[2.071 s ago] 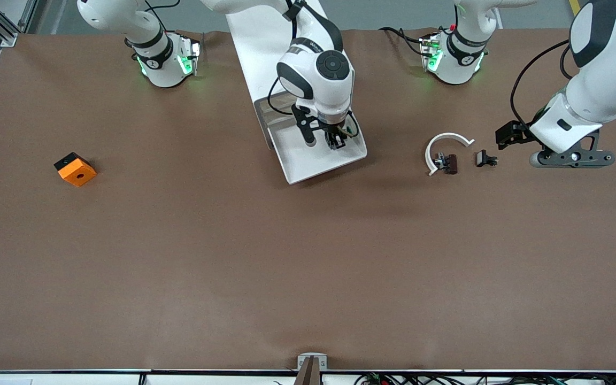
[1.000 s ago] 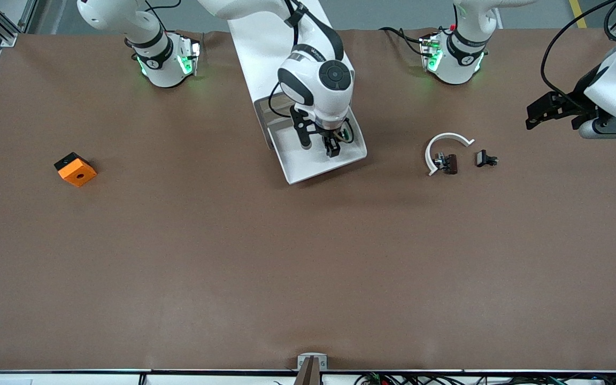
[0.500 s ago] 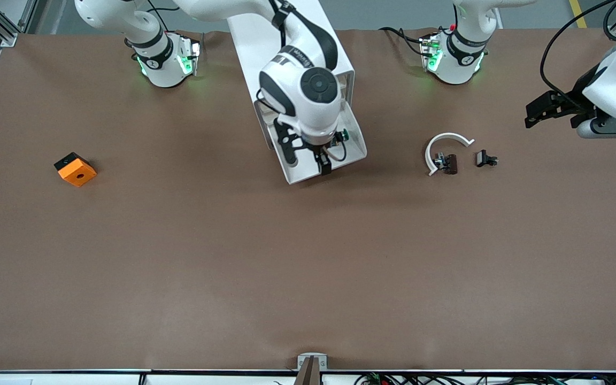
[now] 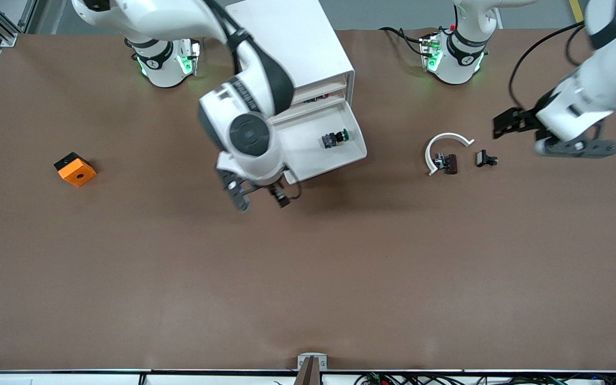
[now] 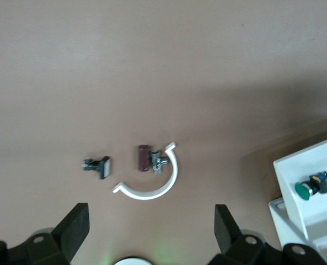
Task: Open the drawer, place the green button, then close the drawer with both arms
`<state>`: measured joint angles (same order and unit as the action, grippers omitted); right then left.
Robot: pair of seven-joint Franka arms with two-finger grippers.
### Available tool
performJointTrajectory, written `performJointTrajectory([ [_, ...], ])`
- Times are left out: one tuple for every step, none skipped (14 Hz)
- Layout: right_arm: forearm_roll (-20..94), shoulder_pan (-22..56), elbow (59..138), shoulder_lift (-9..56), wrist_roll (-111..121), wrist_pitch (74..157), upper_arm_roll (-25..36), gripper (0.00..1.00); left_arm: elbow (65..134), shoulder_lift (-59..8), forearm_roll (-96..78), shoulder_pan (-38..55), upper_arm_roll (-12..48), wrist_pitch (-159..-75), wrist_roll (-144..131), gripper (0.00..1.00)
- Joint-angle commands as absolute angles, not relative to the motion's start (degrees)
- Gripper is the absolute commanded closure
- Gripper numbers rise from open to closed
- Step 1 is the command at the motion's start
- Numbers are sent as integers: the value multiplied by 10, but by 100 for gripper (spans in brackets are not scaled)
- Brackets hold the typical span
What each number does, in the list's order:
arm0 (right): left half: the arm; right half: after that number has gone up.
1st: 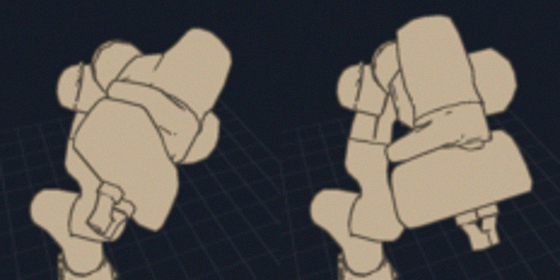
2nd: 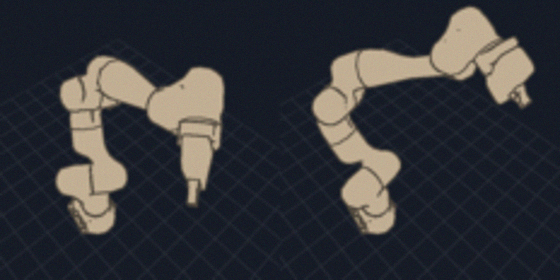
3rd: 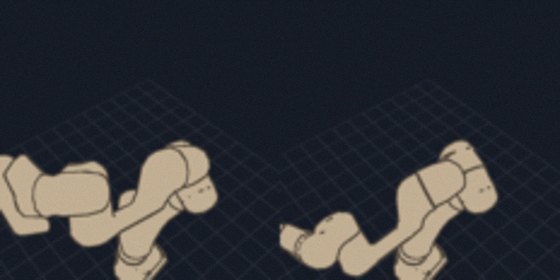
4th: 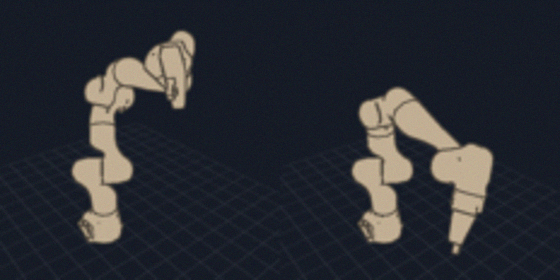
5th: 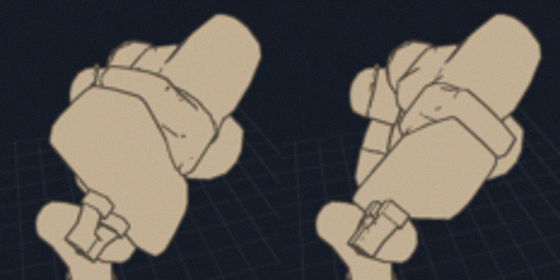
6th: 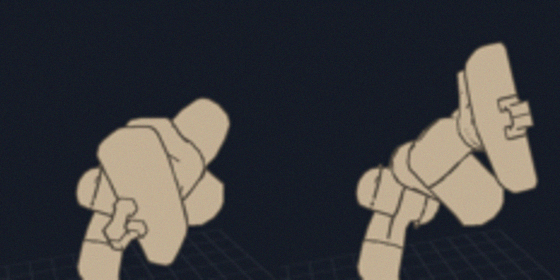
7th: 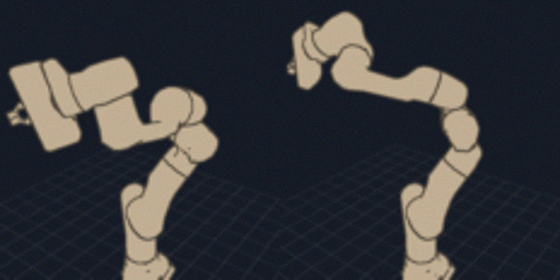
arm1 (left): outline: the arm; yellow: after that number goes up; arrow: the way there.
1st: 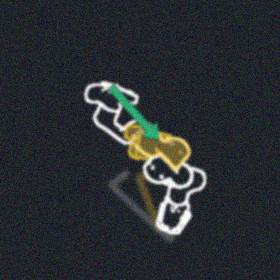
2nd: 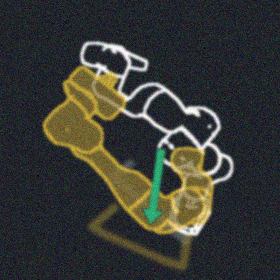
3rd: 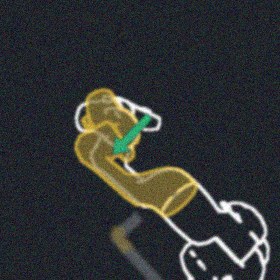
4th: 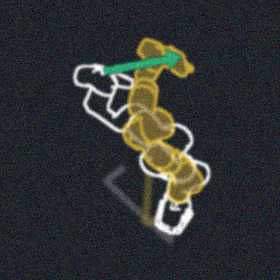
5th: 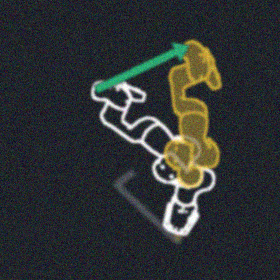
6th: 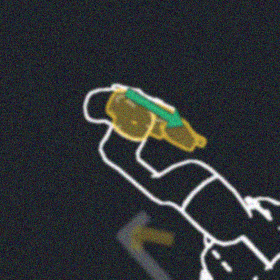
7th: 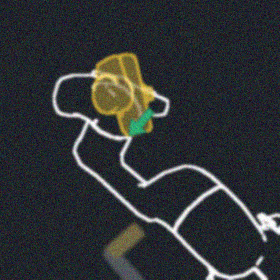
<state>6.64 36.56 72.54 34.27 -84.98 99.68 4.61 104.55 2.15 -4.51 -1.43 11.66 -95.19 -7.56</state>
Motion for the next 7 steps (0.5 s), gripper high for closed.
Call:
performJointTrajectory([
  [77, 289, 725, 310, -688, 976, 35, 0, 1066, -18, -52, -16, 162, -1015, -126, 0],
  [73, 267, 725, 310, -637, 960, 36, 0, 1065, -39, -52, -16, 178, -1034, -146, 0],
  [70, 252, 723, 310, -583, 940, 40, 0, 1066, -62, -52, -15, 194, -1064, -171, 0],
  [67, 231, 714, 309, -524, 924, 42, 0, 1066, -83, -52, -14, 206, -1090, -195, 0],
  [66, 209, 706, 302, -472, 907, 42, 0, 1066, -105, -51, -10, 216, -1117, -219, 0],
  [65, 179, 700, 295, -409, 890, 42, 0, 1066, -125, -50, 1, 218, -1141, -237, 0],
  [65, 152, 694, 292, -344, 878, 42, 0, 1065, -140, -48, 12, 218, -1158, -251, 0],
])
